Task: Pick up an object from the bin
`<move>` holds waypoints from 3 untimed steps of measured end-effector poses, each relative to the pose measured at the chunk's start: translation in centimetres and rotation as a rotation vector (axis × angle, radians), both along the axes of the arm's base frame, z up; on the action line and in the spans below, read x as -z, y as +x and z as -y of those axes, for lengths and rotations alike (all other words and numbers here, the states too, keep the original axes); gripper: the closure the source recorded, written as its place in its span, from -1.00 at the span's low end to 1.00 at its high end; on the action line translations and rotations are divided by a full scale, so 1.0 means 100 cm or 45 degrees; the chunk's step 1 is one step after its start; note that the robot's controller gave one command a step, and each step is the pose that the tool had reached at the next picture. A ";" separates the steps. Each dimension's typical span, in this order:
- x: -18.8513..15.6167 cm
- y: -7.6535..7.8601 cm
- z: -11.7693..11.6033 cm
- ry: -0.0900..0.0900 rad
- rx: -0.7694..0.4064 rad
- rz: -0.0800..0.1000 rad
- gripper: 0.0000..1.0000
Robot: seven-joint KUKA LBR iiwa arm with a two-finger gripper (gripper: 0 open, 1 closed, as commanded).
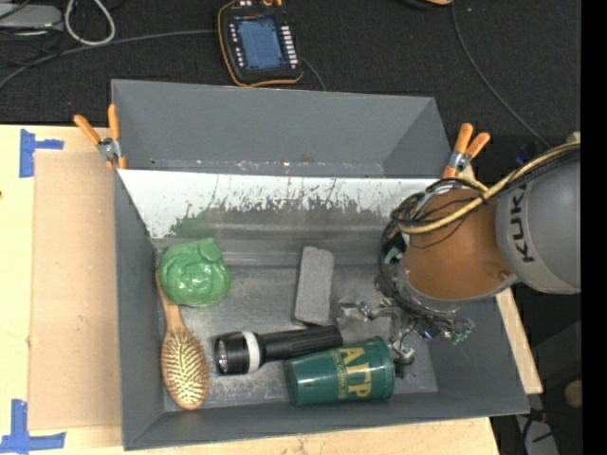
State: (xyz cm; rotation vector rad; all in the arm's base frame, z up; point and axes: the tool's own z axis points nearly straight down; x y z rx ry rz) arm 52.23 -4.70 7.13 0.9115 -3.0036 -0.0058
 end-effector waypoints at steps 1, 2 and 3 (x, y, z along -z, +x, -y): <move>0.001 0.011 -0.005 0.002 0.472 0.004 1.00; 0.001 0.011 -0.005 0.000 0.465 0.005 1.00; 0.001 0.011 -0.005 0.000 0.462 0.005 1.00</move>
Offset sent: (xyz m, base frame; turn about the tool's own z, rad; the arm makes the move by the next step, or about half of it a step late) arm 0.0000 0.0000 0.0000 0.0000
